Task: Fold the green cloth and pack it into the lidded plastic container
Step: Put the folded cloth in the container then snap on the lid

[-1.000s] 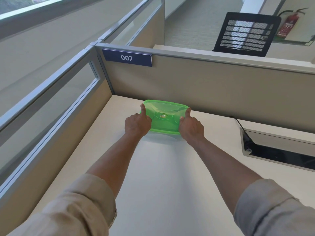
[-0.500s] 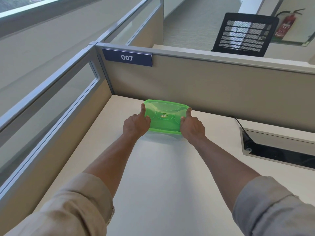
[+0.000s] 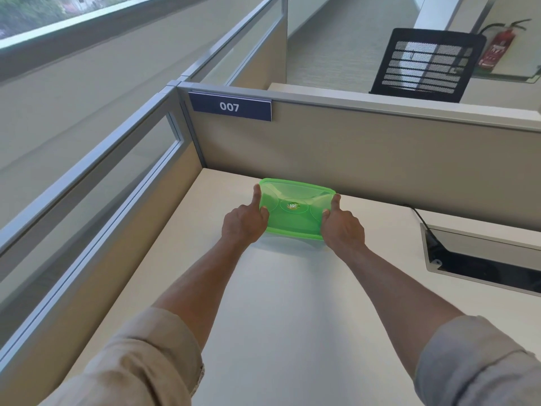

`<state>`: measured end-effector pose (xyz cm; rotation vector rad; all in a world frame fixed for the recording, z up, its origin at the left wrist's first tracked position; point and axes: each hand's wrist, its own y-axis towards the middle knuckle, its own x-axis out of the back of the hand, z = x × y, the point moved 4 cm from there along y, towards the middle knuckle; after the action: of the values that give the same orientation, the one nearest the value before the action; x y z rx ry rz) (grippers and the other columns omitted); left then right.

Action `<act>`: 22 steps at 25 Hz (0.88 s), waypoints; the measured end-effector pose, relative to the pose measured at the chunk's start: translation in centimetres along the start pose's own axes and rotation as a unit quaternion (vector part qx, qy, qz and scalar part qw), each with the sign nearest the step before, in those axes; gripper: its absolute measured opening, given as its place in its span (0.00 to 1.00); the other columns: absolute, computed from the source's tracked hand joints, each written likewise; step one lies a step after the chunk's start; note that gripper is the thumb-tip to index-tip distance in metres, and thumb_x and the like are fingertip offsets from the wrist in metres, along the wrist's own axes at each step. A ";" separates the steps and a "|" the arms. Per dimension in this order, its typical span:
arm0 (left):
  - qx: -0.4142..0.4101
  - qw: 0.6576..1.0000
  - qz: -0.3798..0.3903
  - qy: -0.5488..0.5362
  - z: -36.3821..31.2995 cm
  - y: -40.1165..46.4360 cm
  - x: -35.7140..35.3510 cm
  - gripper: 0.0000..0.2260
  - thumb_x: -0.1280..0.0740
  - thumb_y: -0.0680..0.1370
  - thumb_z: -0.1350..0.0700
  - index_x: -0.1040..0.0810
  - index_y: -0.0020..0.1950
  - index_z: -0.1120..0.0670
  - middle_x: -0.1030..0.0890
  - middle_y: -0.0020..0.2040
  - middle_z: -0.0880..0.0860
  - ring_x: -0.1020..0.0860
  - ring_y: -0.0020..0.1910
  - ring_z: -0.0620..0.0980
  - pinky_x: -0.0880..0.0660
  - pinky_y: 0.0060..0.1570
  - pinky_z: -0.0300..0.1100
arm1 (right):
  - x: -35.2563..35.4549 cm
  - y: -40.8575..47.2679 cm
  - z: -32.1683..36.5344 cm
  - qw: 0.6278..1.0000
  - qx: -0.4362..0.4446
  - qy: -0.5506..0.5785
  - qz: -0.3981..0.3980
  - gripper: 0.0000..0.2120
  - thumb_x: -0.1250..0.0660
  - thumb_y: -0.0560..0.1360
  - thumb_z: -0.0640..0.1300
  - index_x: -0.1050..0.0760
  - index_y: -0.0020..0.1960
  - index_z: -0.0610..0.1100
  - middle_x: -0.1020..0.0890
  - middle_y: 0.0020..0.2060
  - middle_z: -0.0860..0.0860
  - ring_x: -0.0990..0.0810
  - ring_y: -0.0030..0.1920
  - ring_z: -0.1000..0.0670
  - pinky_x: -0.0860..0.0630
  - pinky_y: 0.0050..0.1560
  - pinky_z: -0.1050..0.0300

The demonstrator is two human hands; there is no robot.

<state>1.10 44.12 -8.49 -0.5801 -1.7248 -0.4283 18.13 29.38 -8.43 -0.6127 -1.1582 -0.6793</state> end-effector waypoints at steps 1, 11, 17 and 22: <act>-0.002 1.000 0.002 0.006 0.0 0.0 0.0 0.27 0.51 0.82 0.46 0.55 0.80 0.48 0.18 0.47 0.63 0.21 0.41 0.62 0.30 0.38 0.48 | 0.0 -0.1 0.0 1.000 0.000 0.003 0.002 0.27 0.52 0.83 0.49 0.52 0.78 0.43 0.19 0.53 0.39 0.22 0.54 0.37 0.33 0.44 0.49; -0.119 0.986 -0.115 -0.003 -3.8 0.6 1.3 0.27 0.46 0.82 0.45 0.43 0.79 0.56 0.33 0.73 0.60 0.32 0.68 0.60 0.31 0.62 0.55 | 0.8 1.0 3.3 0.995 0.076 -0.027 -0.053 0.32 0.44 0.81 0.55 0.46 0.76 0.38 0.33 0.71 0.39 0.36 0.70 0.37 0.36 0.67 0.43; -0.137 0.990 -0.009 -0.013 -5.4 1.9 -1.9 0.26 0.48 0.83 0.48 0.45 0.79 0.58 0.47 0.80 0.57 0.49 0.79 0.58 0.51 0.76 0.57 | -1.4 1.4 4.6 0.990 0.137 -0.023 -0.003 0.28 0.49 0.83 0.51 0.48 0.77 0.37 0.46 0.78 0.41 0.50 0.77 0.40 0.51 0.76 0.44; -0.137 0.989 -0.050 0.022 -5.4 1.8 -2.7 0.27 0.48 0.83 0.47 0.45 0.79 0.58 0.46 0.80 0.57 0.49 0.79 0.58 0.53 0.76 0.56 | -2.4 1.2 4.4 0.989 0.139 -0.031 -0.034 0.28 0.51 0.82 0.50 0.47 0.77 0.38 0.47 0.78 0.41 0.51 0.78 0.41 0.54 0.76 0.44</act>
<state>6.86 42.11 -9.94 -0.6762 -1.6688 -0.7514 15.77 33.82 -9.53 -0.3604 -1.3093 -0.5469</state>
